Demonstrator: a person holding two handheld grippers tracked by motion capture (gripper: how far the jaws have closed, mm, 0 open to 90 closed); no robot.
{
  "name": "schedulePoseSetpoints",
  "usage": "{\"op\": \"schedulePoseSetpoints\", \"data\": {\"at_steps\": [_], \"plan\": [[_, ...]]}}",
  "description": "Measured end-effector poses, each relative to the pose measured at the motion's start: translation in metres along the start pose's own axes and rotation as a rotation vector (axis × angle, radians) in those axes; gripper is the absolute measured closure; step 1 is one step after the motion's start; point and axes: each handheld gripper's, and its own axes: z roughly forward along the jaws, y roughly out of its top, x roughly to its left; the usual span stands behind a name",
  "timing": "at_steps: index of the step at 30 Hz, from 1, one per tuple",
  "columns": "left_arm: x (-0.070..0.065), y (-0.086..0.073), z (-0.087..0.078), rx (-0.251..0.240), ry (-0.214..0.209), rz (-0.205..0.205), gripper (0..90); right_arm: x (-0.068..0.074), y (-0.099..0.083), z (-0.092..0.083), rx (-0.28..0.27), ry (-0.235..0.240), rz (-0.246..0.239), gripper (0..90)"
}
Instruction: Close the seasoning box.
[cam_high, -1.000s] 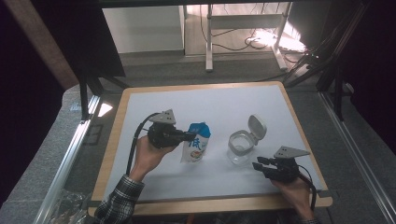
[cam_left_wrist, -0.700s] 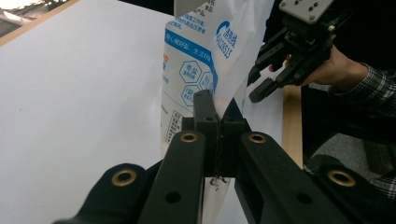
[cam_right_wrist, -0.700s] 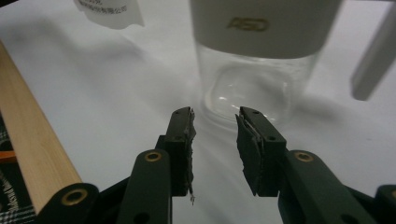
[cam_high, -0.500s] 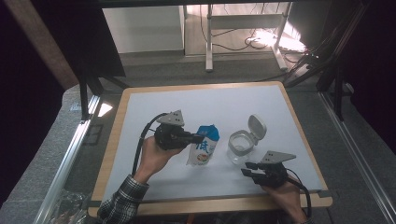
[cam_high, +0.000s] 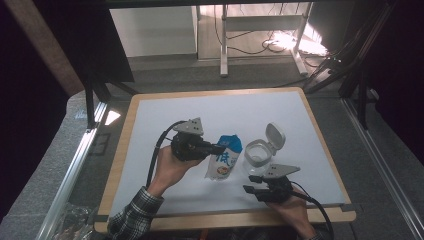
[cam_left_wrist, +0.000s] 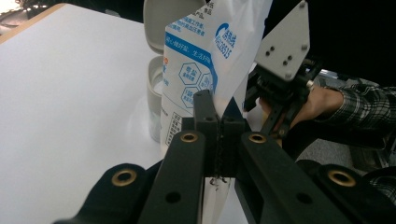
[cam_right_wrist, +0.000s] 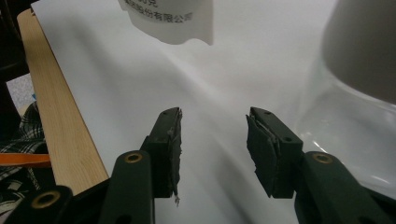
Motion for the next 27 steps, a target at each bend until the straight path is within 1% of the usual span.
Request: {"op": "schedulePoseSetpoints", "data": {"at_steps": [3, 5, 6, 8, 13, 17, 19, 23, 27], "plan": [[-0.003, 0.002, 0.002, 0.009, 0.002, 0.005, 90.0, 0.005, 0.002, 0.009, 0.007, 0.008, -0.014, 53.6], [-0.004, 0.003, 0.004, 0.013, 0.001, 0.006, 90.0, 0.008, 0.003, 0.014, 0.010, 0.005, -0.034, 53.1], [-0.005, 0.004, 0.004, 0.014, -0.001, 0.005, 90.0, 0.009, 0.004, 0.014, 0.014, 0.006, -0.027, 53.0], [-0.006, 0.005, 0.005, 0.015, -0.002, 0.002, 90.0, 0.011, 0.005, 0.019, 0.013, 0.012, -0.040, 52.6], [-0.009, 0.007, 0.006, 0.013, -0.007, -0.006, 90.0, 0.014, 0.009, 0.026, 0.011, 0.005, -0.039, 51.3], [-0.013, 0.009, 0.007, 0.020, -0.003, -0.011, 90.0, 0.017, 0.012, 0.032, 0.008, -0.017, -0.052, 49.6], [-0.014, 0.011, 0.008, 0.021, -0.003, -0.008, 90.0, 0.018, 0.013, 0.035, 0.003, -0.023, -0.049, 48.8], [-0.016, 0.013, 0.009, 0.019, -0.005, -0.011, 90.0, 0.020, 0.015, 0.040, 0.015, -0.046, -0.042, 48.6], [-0.018, 0.016, 0.008, 0.014, -0.006, -0.016, 90.0, 0.022, 0.017, 0.045, 0.003, -0.065, -0.048, 47.5]]}}
